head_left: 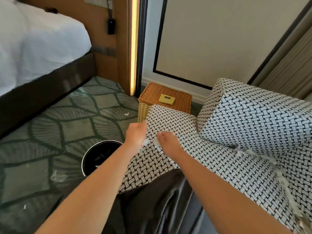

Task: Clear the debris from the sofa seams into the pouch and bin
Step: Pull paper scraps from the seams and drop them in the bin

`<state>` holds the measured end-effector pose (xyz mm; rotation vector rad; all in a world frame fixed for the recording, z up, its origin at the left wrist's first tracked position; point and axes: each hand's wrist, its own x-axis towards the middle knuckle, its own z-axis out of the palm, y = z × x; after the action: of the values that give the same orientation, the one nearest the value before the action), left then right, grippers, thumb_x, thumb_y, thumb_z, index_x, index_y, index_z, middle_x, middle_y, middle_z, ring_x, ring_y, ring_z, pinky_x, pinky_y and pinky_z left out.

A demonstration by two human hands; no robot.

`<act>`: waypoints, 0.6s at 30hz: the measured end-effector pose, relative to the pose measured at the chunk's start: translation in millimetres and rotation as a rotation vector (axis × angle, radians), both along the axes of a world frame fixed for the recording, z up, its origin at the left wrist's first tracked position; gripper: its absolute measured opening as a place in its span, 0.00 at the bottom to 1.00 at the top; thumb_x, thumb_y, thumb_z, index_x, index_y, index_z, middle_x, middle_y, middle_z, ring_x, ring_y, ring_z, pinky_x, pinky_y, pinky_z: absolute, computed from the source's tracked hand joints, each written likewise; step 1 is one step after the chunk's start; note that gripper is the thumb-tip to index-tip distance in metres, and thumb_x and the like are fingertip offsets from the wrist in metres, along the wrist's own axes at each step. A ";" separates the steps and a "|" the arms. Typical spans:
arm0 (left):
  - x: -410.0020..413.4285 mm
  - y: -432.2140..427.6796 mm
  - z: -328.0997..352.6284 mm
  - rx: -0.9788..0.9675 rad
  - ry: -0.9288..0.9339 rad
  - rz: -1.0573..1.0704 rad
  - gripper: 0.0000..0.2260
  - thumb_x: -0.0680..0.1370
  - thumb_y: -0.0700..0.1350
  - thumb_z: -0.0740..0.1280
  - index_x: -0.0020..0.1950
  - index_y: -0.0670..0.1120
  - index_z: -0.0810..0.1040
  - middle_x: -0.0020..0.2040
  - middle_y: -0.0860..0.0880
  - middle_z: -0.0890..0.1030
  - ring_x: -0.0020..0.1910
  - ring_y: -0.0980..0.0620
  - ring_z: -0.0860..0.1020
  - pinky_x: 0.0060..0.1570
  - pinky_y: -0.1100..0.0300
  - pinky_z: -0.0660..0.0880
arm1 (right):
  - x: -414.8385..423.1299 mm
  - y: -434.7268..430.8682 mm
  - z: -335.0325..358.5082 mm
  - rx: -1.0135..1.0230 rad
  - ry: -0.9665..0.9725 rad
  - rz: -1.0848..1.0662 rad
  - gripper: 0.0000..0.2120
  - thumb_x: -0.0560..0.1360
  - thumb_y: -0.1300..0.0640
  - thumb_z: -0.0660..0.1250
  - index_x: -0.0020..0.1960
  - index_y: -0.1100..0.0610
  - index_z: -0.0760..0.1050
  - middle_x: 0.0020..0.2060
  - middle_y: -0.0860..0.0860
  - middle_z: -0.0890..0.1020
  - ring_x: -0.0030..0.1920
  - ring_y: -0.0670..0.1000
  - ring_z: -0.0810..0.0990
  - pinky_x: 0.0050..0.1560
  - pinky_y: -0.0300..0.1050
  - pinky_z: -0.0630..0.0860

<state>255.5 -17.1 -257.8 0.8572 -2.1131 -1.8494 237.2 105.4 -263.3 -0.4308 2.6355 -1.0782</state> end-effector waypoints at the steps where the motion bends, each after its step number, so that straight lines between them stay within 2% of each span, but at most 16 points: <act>1: 0.8 -8.2 -2.5 0.002 -0.003 0.022 0.20 0.78 0.45 0.59 0.25 0.48 0.63 0.26 0.50 0.65 0.27 0.51 0.62 0.29 0.58 0.58 | 2.7 -11.8 -1.3 -0.012 -0.006 0.004 0.17 0.81 0.54 0.52 0.41 0.62 0.73 0.34 0.51 0.73 0.35 0.47 0.71 0.33 0.38 0.68; 3: 7.8 -31.0 -13.1 0.004 -0.039 0.061 0.21 0.77 0.44 0.60 0.24 0.48 0.60 0.24 0.50 0.62 0.26 0.50 0.59 0.30 0.56 0.56 | 8.5 -41.6 -11.3 0.000 0.000 0.014 0.19 0.80 0.56 0.52 0.31 0.57 0.66 0.28 0.49 0.69 0.29 0.46 0.65 0.28 0.39 0.63; 5: 16.0 -51.2 -29.5 0.029 -0.083 0.108 0.21 0.77 0.43 0.60 0.24 0.47 0.59 0.24 0.49 0.61 0.26 0.49 0.59 0.32 0.56 0.56 | 17.2 -63.9 -27.1 0.034 -0.002 0.040 0.20 0.79 0.58 0.52 0.28 0.55 0.62 0.26 0.48 0.67 0.29 0.47 0.64 0.29 0.42 0.61; 7: 25.7 -72.6 -53.5 0.022 -0.157 0.132 0.21 0.77 0.42 0.59 0.23 0.46 0.62 0.24 0.48 0.63 0.28 0.47 0.61 0.34 0.54 0.60 | 27.8 -78.2 -49.6 0.046 -0.026 0.051 0.21 0.80 0.57 0.52 0.28 0.55 0.61 0.26 0.48 0.67 0.29 0.47 0.64 0.31 0.43 0.61; 9: 34.9 -92.7 -77.2 0.010 -0.228 0.140 0.18 0.78 0.43 0.58 0.27 0.44 0.65 0.27 0.46 0.66 0.30 0.46 0.65 0.36 0.52 0.64 | 32.3 -86.0 -69.5 0.042 -0.033 0.051 0.21 0.80 0.56 0.53 0.28 0.54 0.61 0.26 0.48 0.67 0.29 0.47 0.64 0.33 0.43 0.63; 11: 40.4 -112.7 -99.8 0.032 -0.274 0.220 0.19 0.78 0.44 0.59 0.27 0.44 0.64 0.26 0.46 0.66 0.29 0.46 0.65 0.36 0.54 0.63 | 26.9 -94.1 -81.7 0.019 -0.016 0.045 0.21 0.80 0.56 0.53 0.29 0.55 0.62 0.26 0.48 0.67 0.29 0.46 0.64 0.30 0.37 0.61; 14: 38.8 -133.1 -120.7 0.053 -0.324 0.310 0.19 0.76 0.42 0.59 0.25 0.44 0.63 0.25 0.46 0.66 0.33 0.46 0.67 0.37 0.54 0.62 | 13.1 -109.4 -89.1 -0.027 -0.010 0.058 0.19 0.80 0.55 0.54 0.30 0.56 0.63 0.27 0.48 0.67 0.29 0.45 0.64 0.29 0.37 0.61; 16: 34.3 -138.9 -127.9 0.065 -0.328 0.322 0.18 0.76 0.43 0.58 0.25 0.44 0.64 0.27 0.43 0.69 0.35 0.43 0.69 0.39 0.53 0.64 | 6.1 -121.4 -93.0 -0.051 -0.004 0.059 0.19 0.80 0.56 0.54 0.30 0.57 0.63 0.27 0.48 0.68 0.30 0.47 0.65 0.32 0.40 0.62; 18: 28.7 -140.8 -133.7 0.035 -0.354 0.286 0.17 0.77 0.44 0.57 0.27 0.44 0.67 0.35 0.36 0.77 0.41 0.37 0.74 0.43 0.50 0.69 | 0.5 -136.0 -101.9 -0.016 0.023 0.081 0.20 0.80 0.57 0.54 0.29 0.55 0.61 0.26 0.48 0.67 0.31 0.49 0.67 0.35 0.45 0.62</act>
<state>284.2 -157.9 -391.5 1.5035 -2.0097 -1.6884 237.7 -30.6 -365.2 -0.5518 2.6063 -1.0759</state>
